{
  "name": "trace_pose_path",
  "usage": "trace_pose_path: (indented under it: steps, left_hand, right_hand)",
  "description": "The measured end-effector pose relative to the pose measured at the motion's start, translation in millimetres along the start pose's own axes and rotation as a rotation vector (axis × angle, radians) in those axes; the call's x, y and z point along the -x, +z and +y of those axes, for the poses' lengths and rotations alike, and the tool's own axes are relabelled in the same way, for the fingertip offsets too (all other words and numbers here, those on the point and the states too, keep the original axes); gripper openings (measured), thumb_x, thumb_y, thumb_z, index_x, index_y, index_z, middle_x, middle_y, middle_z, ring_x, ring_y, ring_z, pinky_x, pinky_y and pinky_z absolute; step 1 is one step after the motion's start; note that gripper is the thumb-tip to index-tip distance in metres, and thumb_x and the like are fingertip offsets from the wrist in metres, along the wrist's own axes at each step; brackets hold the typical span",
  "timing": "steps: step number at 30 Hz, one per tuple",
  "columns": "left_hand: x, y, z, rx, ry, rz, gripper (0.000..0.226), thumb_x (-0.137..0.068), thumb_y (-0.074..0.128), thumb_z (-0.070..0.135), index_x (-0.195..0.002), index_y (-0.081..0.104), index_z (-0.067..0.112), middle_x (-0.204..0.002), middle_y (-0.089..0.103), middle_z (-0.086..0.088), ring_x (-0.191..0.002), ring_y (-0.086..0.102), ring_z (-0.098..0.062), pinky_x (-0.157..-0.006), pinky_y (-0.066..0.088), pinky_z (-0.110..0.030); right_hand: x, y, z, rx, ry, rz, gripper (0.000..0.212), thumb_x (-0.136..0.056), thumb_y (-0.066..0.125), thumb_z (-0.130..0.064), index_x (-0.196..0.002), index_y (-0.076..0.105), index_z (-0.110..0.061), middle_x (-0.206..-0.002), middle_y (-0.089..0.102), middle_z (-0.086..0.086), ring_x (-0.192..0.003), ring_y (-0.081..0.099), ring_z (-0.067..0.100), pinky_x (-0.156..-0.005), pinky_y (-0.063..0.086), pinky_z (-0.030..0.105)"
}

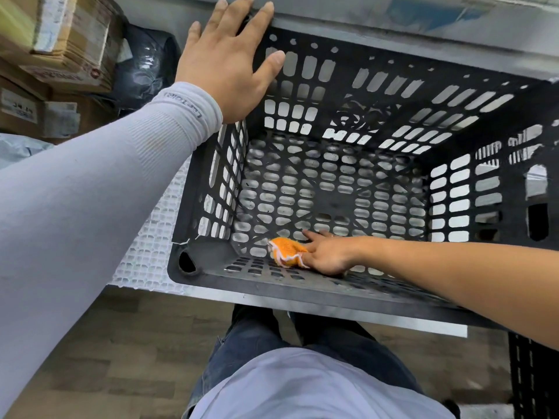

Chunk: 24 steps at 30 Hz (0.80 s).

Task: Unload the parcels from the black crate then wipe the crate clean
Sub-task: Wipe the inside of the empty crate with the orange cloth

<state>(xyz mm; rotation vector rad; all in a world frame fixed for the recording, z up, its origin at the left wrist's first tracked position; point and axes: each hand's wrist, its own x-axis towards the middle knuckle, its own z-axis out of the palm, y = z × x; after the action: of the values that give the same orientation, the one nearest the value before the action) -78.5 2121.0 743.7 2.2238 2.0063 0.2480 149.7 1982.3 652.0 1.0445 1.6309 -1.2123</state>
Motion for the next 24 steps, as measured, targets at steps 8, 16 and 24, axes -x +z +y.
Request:
trace_pose_path:
  steps: [8, 16, 24]
  left_hand:
    - [1.7, -1.4, 1.6, -0.114, 0.039, 0.002, 0.074, -0.103, 0.025, 0.067, -0.165, 0.011, 0.03, -0.174, 0.005, -0.003, -0.16, -0.001, -0.028, -0.127, 0.004, -0.059]
    - [-1.2, 1.4, 32.4, -0.303, 0.194, 0.011, 0.078, -0.101, 0.012, 0.071, -0.165, 0.0, 0.028, -0.174, -0.001, -0.003, -0.16, -0.005, -0.027, -0.126, -0.006, -0.058]
    - [-22.0, 29.3, 119.2, -0.152, 0.325, -0.015, 0.075, -0.102, 0.019, 0.069, -0.165, 0.001, 0.033, -0.174, 0.001, -0.004, -0.16, -0.003, -0.028, -0.127, -0.005, -0.056]
  right_hand:
    - [67.9, 1.5, 10.8, -0.355, -0.039, 0.011, 0.037, -0.104, 0.043, -0.059, -0.104, 0.063, -0.028, -0.108, 0.063, -0.014, -0.104, 0.058, 0.011, -0.096, 0.04, 0.03]
    - [138.0, 1.4, 17.9, -0.338, -0.071, 0.094, 0.053, -0.103, 0.038, -0.064, -0.136, 0.057, -0.028, -0.143, 0.05, -0.015, -0.129, 0.046, 0.009, -0.108, 0.029, 0.03]
    - [159.6, 1.2, 44.9, -0.177, -0.071, 0.127, 0.048, -0.107, 0.037, -0.055, -0.089, 0.053, -0.014, -0.098, 0.058, 0.002, -0.085, 0.052, 0.013, -0.088, 0.04, 0.035]
